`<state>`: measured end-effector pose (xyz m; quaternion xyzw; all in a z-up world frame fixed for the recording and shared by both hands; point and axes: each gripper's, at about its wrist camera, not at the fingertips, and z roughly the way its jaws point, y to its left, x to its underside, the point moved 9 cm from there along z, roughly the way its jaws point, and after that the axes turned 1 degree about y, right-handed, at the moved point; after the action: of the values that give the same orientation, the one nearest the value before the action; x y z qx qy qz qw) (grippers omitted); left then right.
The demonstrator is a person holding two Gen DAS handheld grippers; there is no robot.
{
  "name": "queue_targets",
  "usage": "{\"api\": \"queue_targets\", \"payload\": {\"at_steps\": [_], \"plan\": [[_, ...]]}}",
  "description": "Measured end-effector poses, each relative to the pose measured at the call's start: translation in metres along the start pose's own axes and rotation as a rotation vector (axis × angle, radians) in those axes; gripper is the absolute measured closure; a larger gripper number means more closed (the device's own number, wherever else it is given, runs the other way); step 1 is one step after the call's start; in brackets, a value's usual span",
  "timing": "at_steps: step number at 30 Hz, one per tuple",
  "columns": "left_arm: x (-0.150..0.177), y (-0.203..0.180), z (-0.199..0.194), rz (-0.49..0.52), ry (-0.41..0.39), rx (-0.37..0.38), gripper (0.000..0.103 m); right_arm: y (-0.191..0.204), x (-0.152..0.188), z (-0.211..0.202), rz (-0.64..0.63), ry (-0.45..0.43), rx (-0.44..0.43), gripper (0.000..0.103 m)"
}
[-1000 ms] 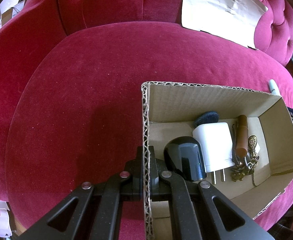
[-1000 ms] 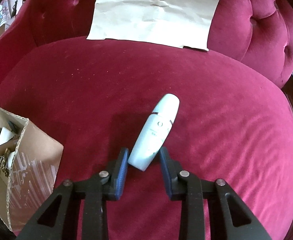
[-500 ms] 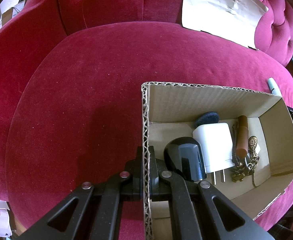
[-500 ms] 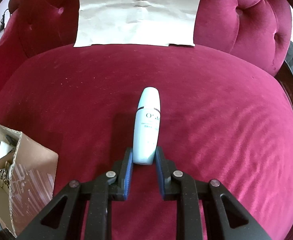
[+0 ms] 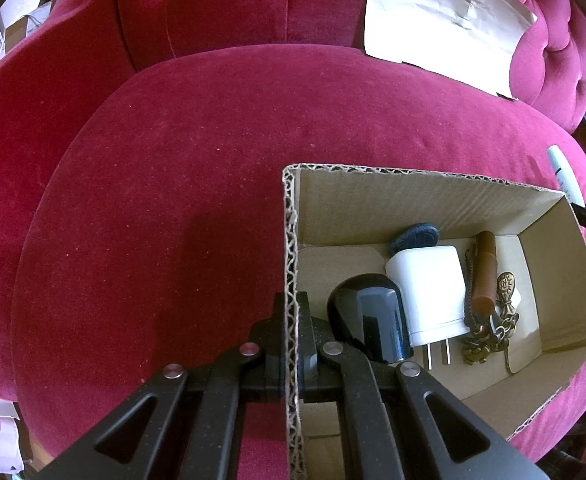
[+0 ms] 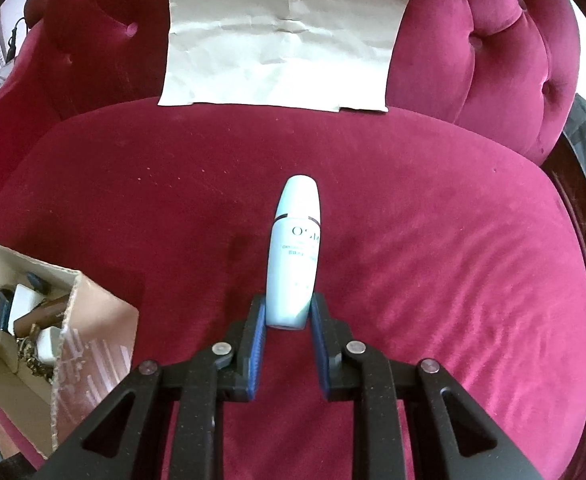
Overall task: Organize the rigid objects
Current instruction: 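Lift and carry the white tube with the right gripper over the box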
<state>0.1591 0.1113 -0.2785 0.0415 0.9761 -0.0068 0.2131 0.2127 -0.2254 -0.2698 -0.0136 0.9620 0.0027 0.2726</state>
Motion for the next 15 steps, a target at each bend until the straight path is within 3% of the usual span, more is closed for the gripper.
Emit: {"api": "queue_targets", "payload": {"at_steps": [15], "plan": [[0.001, 0.0, -0.001, -0.006, -0.003, 0.0, 0.1, 0.036, -0.014, -0.047, -0.068, -0.046, -0.037, 0.082]]}}
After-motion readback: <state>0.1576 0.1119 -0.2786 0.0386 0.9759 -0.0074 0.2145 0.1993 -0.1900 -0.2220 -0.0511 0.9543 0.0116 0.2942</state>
